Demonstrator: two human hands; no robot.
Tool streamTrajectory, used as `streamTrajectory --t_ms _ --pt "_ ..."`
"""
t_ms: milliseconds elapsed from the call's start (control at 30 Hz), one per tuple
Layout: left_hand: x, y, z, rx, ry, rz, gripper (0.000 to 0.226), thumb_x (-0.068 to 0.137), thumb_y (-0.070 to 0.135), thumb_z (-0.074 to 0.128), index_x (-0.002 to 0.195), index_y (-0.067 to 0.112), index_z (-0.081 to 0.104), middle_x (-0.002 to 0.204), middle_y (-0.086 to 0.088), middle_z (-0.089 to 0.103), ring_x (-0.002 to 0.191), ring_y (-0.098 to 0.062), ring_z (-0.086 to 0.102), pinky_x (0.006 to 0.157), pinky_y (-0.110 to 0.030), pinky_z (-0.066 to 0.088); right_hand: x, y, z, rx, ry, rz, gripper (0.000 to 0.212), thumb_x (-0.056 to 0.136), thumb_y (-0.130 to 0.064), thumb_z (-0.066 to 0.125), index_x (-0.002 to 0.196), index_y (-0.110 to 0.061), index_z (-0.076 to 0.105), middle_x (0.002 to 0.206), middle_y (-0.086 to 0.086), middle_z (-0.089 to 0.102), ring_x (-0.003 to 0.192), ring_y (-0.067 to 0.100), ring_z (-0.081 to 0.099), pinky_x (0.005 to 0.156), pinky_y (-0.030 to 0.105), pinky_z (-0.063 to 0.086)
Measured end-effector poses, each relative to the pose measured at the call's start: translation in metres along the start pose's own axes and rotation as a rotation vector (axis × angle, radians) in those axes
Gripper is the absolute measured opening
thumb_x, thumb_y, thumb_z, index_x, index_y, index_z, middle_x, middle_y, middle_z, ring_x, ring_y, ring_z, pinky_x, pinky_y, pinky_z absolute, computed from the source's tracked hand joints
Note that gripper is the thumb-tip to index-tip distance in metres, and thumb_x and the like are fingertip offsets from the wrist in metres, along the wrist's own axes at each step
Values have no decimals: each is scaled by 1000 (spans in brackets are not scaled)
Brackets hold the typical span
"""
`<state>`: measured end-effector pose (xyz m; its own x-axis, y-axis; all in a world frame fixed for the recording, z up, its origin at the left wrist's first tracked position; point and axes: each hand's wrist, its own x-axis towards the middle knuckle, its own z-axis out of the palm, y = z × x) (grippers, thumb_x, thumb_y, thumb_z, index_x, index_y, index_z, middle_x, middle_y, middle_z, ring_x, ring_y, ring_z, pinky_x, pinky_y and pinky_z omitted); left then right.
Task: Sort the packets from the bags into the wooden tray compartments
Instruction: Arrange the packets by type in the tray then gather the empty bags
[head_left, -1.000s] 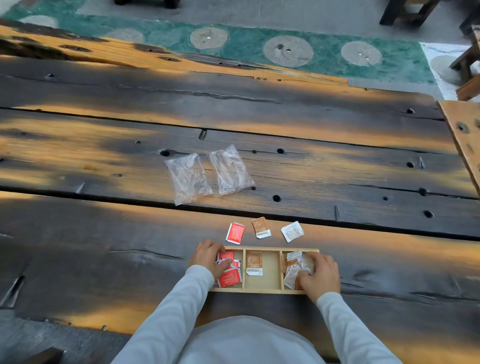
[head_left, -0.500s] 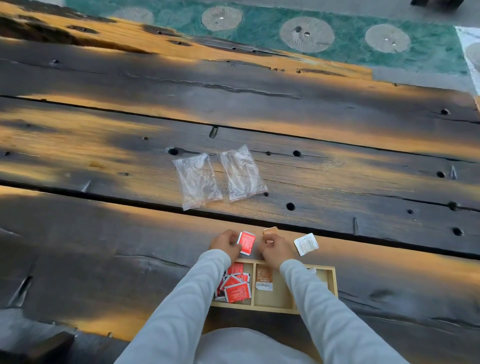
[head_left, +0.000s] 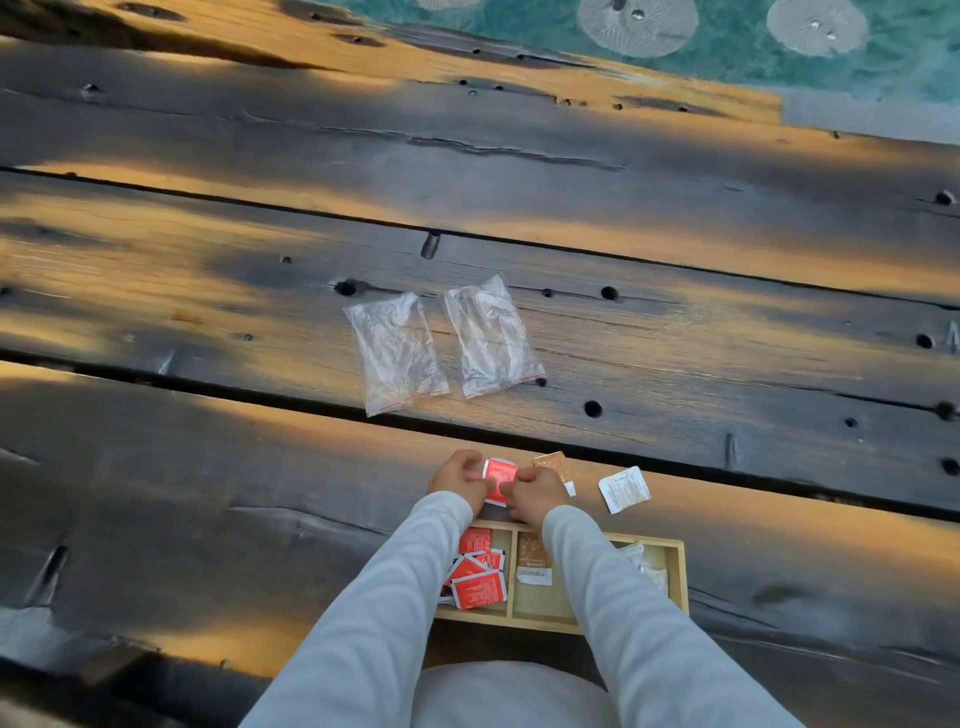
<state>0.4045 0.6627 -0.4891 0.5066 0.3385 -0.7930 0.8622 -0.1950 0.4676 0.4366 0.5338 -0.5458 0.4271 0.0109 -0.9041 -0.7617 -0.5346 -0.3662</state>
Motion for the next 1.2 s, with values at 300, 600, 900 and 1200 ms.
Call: streamTrajectory --t_ms 300,600,900,1200 --pt "-9 3 0 -316 67 36 26 68 58 72 83 36 69 94 -3 74 93 -24 71 91 -44 58 -94 -22 -19 -84 133 -325 21 92 -18 69 110 -18 79 105 1 77 95 17 65 98 31 51" --pt "-61 -27 -21 -434 4 82 23 80 -1 76 91 18 70 96 -13 75 83 -32 75 81 -42 63 -130 14 -4 -391 131 -570 24 95 -18 66 113 -25 79 110 -3 78 97 15 70 83 21 55" --pt "-86 -69 -33 -231 54 152 8 85 19 74 88 26 71 97 -1 76 89 -23 72 86 -40 61 -148 42 26 -562 261 -648 28 97 -17 62 121 -19 76 119 3 65 109 20 62 100 29 52" --pt "-90 -85 -48 223 -42 249 27 93 28 62 117 31 73 127 -7 67 110 -29 67 100 -36 53 -151 48 55 -621 377 -575 32 99 -12 58 129 -17 71 132 3 66 122 21 58 107 27 43"
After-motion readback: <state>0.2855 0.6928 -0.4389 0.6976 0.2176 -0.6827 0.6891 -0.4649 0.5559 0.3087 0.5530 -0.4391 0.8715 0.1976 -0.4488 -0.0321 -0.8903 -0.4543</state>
